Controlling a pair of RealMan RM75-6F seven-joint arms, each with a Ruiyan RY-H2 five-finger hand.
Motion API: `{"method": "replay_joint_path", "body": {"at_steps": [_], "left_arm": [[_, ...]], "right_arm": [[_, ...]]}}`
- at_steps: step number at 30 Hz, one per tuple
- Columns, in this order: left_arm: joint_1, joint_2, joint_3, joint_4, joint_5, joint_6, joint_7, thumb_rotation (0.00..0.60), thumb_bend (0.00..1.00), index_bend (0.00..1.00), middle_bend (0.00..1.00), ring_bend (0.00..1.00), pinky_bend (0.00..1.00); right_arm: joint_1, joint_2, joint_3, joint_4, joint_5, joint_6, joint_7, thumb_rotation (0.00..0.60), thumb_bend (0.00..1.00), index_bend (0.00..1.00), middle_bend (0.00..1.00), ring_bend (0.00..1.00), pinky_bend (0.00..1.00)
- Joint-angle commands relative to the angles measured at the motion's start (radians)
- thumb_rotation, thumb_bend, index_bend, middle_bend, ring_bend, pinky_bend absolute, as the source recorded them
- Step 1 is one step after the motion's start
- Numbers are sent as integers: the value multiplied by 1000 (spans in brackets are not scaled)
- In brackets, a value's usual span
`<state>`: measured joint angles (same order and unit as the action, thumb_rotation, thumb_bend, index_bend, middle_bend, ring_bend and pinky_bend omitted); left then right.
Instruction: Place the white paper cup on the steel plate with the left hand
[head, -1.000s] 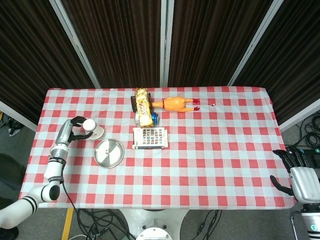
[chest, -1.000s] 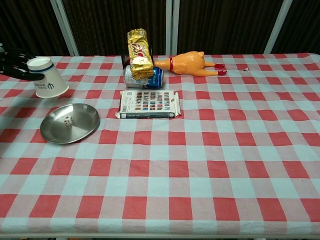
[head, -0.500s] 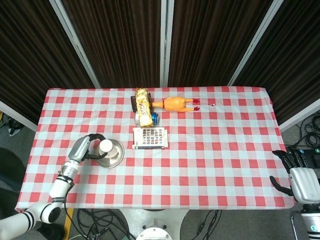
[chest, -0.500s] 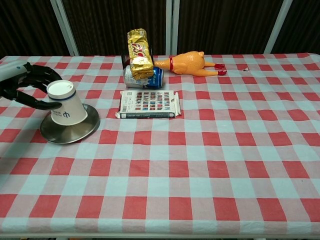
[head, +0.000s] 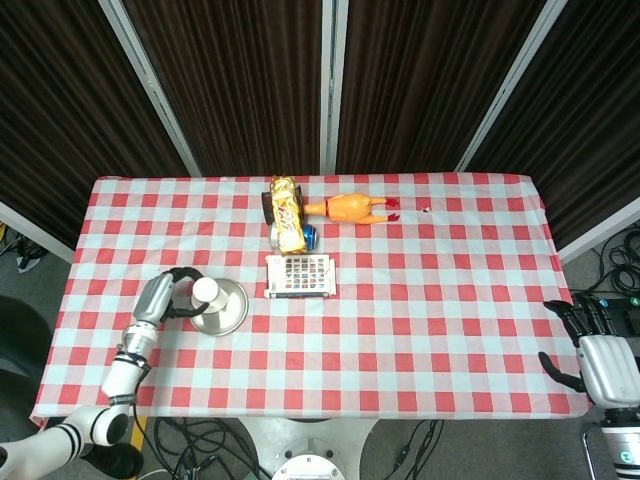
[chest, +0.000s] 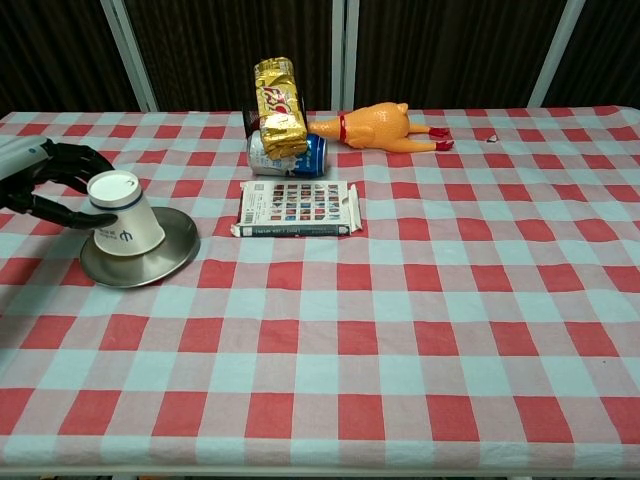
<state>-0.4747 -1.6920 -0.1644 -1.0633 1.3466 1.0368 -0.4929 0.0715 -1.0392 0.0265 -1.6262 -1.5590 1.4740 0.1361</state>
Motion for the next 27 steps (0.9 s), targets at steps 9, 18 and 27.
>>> {"method": "replay_joint_path", "body": {"at_steps": [9, 18, 27], "left_arm": [[9, -16, 18, -7, 17, 17, -56, 600, 239, 492, 413, 260, 232], [23, -39, -18, 62, -37, 5, -126, 600, 241, 492, 413, 260, 231], [42, -26, 50, -13, 48, 55, -106, 600, 241, 492, 413, 260, 216]], "right_arm": [[3, 3, 2, -3, 1, -2, -3, 600, 221, 180, 178, 0, 17], [-1, 4, -1, -3, -6, 6, -1, 600, 221, 180, 178, 0, 17], [-1, 5, 0, -6, -8, 7, -6, 600, 221, 180, 178, 0, 17]]}}
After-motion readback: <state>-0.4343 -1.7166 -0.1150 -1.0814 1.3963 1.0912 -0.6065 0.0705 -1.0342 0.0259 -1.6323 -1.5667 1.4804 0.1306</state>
